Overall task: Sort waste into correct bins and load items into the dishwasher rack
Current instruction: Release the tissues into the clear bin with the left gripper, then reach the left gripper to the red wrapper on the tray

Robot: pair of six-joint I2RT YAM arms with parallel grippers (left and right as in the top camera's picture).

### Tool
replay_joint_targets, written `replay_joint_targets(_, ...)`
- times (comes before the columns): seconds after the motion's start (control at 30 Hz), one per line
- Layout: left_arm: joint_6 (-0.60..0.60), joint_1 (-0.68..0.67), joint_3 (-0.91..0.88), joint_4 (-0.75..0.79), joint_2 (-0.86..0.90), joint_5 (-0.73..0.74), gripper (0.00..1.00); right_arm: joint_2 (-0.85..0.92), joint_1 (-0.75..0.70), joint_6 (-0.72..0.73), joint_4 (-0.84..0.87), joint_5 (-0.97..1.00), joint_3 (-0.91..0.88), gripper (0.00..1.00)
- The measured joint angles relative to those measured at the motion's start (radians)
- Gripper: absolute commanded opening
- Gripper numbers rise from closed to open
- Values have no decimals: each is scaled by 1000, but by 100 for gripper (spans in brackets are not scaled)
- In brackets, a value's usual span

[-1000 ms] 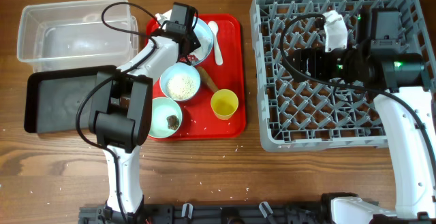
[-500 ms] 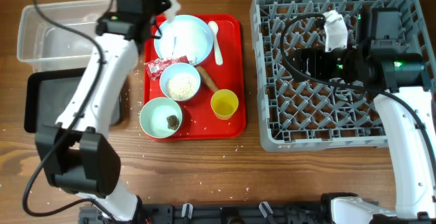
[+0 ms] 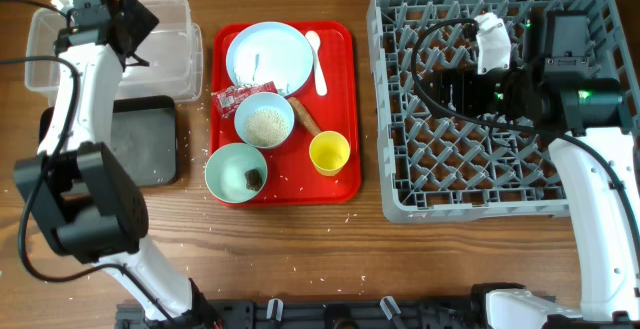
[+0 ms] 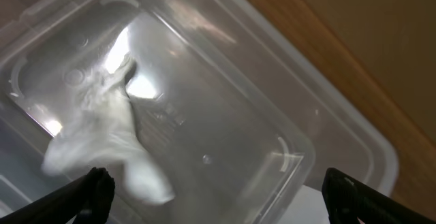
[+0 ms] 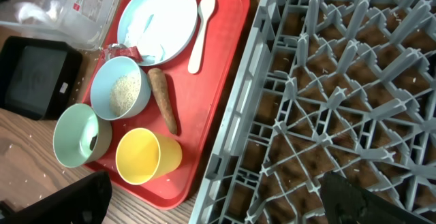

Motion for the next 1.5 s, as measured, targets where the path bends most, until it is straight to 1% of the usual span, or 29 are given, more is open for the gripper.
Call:
replay_joint_targets(0.07, 3, 0, 0, -1, 11, 0, 100, 0, 0, 0, 0, 0, 0, 100)
replay_joint_targets(0.2, 69, -21, 0, -6, 8, 35, 99, 0, 0, 0, 0, 0, 0, 100)
replay_joint_targets(0.3, 157, -106, 0, -44, -16, 77, 97, 0, 0, 0, 0, 0, 0, 100)
replay_joint_targets(0.33, 224, -169, 0, -63, -31, 104, 95, 0, 0, 0, 0, 0, 0, 100)
replay_joint_targets(0.43, 341, -289, 0, -109, -42, 134, 94, 0, 0, 0, 0, 0, 0, 100)
replay_joint_targets(0.47, 381, -325, 0, -131, -42, 141, 91, 0, 0, 0, 0, 0, 0, 100)
replay_joint_targets(0.57, 512, -439, 0, -206, -38, 159, 91, 0, 0, 0, 0, 0, 0, 100)
replay_joint_targets(0.67, 571, -468, 0, -226, -1, 174, 91, 0, 0, 0, 0, 0, 0, 100)
replay_joint_targets(0.77, 621, -472, 0, -226, 74, 207, 89, 0, 0, 0, 0, 0, 0, 100)
replay_joint_targets(0.87, 636, -472, 0, -226, 110, 212, 89, 0, 0, 0, 0, 0, 0, 100)
replay_joint_targets(0.97, 641, -472, 0, -226, 129, 216, 84, 0, 0, 0, 0, 0, 0, 100)
replay_joint_targets(1.0, 645, -472, 0, -226, 134, 216, 79, 0, 0, 0, 0, 0, 0, 100)
replay_joint_targets(1.03, 648, -472, 0, -227, 142, 216, 72, 0, 0, 0, -1, 0, 0, 100)
replay_joint_targets(1.07, 652, -472, 0, -229, 153, 216, 60, 0, 0, 0, -1, 0, 0, 100)
replay_joint_targets(1.1, 652, -472, 0, -229, 156, 215, 51, 0, 0, 0, -1, 0, 0, 100)
replay_joint_targets(1.2, 654, -472, 0, -229, 157, 211, 32, 0, 0, 0, -1, 0, 0, 100)
replay_joint_targets(1.3, 658, -472, 0, -227, 157, 210, 4, 0, 0, 0, -1, 0, 0, 100)
replay_joint_targets(1.5, 658, -472, 0, -192, 157, 209, 4, 0, 0, 0, -5, 0, 0, 100)
